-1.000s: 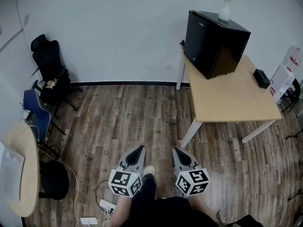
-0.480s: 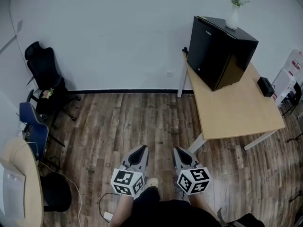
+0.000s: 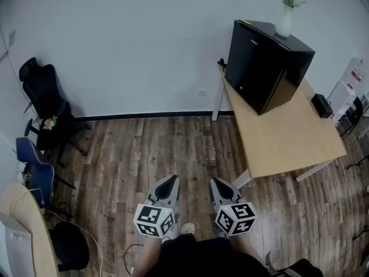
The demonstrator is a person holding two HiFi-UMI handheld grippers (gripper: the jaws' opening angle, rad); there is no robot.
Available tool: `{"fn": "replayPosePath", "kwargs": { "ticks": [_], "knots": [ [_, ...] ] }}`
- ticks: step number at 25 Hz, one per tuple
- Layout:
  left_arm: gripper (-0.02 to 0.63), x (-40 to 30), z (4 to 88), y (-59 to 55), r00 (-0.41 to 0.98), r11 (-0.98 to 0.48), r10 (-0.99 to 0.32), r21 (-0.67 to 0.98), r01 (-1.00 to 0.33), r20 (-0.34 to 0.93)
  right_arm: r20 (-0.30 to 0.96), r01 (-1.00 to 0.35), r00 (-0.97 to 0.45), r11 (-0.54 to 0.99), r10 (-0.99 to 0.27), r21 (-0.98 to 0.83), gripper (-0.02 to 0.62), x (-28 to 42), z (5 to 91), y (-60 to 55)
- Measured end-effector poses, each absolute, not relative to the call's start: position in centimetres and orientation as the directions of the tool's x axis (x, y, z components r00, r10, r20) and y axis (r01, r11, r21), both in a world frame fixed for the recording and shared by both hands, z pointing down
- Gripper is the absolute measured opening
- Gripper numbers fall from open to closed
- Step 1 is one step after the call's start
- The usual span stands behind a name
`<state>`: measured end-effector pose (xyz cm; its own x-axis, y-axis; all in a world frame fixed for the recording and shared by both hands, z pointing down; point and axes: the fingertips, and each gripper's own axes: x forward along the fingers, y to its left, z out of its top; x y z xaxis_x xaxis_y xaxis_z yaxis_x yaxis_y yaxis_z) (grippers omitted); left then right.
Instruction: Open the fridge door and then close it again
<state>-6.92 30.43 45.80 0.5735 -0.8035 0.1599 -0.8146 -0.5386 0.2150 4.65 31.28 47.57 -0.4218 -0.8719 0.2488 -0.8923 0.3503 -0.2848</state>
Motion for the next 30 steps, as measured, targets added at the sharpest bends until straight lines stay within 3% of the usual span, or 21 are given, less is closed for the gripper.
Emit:
{"fn": "replayPosePath", "kwargs": {
  "ticks": [18,30],
  "knots": [
    [0.012,-7.1,47.3,24.4,0.602,-0.558,-0.775,0.237,-0.795,0.192,0.281,-0.904,-0.392,0.309,-0.876,-0.297,-0.009,4.6,48.5,25.1],
    [0.012,-6.7,47.4,14.1,0.578,-0.536,-0.794,0.232,-0.812,0.188,0.261,-0.899,-0.41,0.339,-0.874,-0.278,-0.009,5.2,47.9,14.6]
  ]
}}
